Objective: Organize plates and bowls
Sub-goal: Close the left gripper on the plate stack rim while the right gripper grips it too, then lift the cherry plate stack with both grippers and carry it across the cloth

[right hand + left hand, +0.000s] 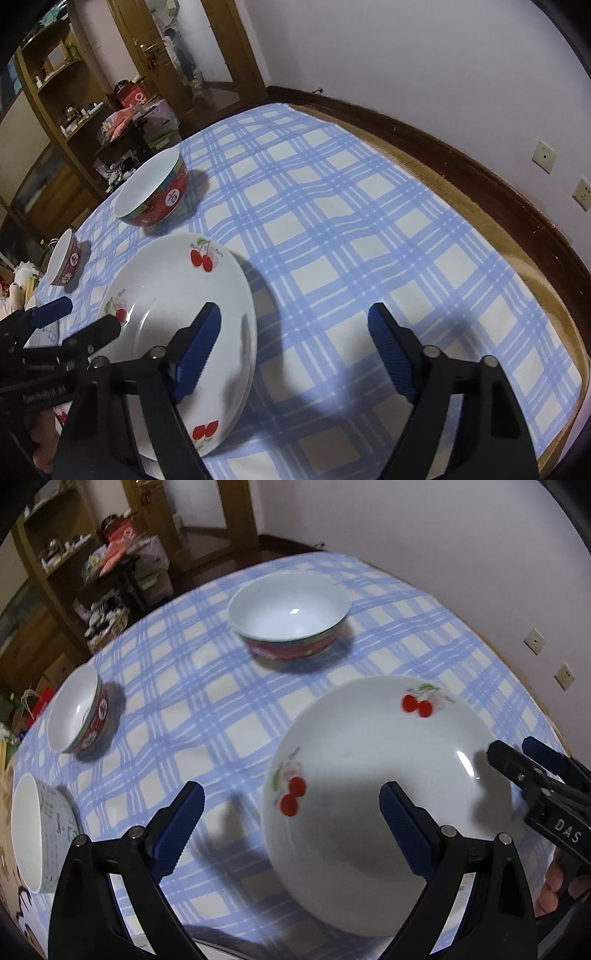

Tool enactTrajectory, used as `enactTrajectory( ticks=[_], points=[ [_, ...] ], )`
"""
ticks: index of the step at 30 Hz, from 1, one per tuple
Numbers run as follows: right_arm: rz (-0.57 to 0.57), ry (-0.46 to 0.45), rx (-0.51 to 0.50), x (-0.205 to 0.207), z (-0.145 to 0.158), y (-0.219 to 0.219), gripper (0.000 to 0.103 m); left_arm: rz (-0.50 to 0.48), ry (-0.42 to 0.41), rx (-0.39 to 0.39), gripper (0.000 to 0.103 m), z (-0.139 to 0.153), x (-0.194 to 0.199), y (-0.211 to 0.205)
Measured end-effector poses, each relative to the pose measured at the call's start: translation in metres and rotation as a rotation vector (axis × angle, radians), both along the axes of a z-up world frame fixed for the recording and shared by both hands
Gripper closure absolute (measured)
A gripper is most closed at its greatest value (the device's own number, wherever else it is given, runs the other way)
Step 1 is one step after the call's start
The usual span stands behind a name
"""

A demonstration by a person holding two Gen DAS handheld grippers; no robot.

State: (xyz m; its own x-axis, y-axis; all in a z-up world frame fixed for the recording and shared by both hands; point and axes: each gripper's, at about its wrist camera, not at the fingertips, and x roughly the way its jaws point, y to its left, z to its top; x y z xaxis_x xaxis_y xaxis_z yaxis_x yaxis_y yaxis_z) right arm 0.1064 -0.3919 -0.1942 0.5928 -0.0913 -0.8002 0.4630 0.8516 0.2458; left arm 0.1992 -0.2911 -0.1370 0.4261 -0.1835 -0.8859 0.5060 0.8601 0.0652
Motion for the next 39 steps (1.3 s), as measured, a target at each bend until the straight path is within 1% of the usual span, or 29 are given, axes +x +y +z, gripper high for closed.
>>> enactTrajectory(
  ticks=[2,3,5,7,8,9,10,11,12,13,14,17,22,26,34,39],
  points=[
    [0.012,0.006,0.012,0.001,-0.002,0.001,0.035,0.017,0.030,0.005,0.009,-0.007,0.006,0.003],
    [0.019,0.009,0.018,0.002,-0.003,0.002,0.038,0.025,0.046,0.008,0.009,-0.011,0.008,0.004],
    [0.032,0.014,0.031,0.003,-0.004,0.004,0.055,0.035,0.076,0.000,0.011,-0.017,0.011,0.007],
    [0.046,0.013,0.046,0.005,-0.006,0.006,0.063,0.043,0.103,-0.010,0.023,-0.023,0.011,0.009],
    [0.050,0.008,0.051,0.004,-0.006,0.007,0.064,0.042,0.118,-0.013,0.029,-0.025,0.012,0.009],
    [0.058,0.003,0.057,0.005,-0.005,0.008,0.066,0.043,0.125,-0.009,0.039,-0.028,0.011,0.009],
    [0.068,0.000,0.058,0.006,-0.005,0.010,0.074,0.050,0.114,0.002,0.048,-0.028,0.011,0.009],
    [0.076,0.001,0.061,0.007,-0.005,0.011,0.081,0.053,0.101,0.005,0.053,-0.027,0.010,0.009],
    [0.083,0.002,0.066,0.008,-0.006,0.013,0.084,0.052,0.104,-0.007,0.065,-0.027,0.011,0.010],
    [0.090,0.005,0.073,0.010,-0.007,0.015,0.086,0.050,0.125,-0.027,0.070,-0.028,0.013,0.011],
    [0.097,0.011,0.072,0.011,-0.009,0.017,0.088,0.051,0.153,-0.054,0.072,-0.029,0.014,0.012],
    [0.107,0.034,0.015,0.012,-0.008,0.025,0.089,0.071,0.160,-0.069,0.074,-0.029,0.016,0.014],
    [0.086,0.017,0.069,0.010,-0.010,0.018,0.090,0.057,0.149,-0.080,0.075,-0.027,0.015,0.014],
    [0.097,0.016,0.034,0.008,-0.006,0.023,0.090,0.037,0.141,-0.101,0.076,-0.026,0.010,0.020],
    [0.105,-0.045,0.004,-0.001,0.009,0.028,0.091,0.070,0.171,-0.160,0.077,-0.018,0.004,0.034],
    [0.090,-0.074,0.021,-0.007,0.018,0.029,0.092,0.051,0.133,-0.151,0.077,-0.002,-0.007,0.037]
  ],
)
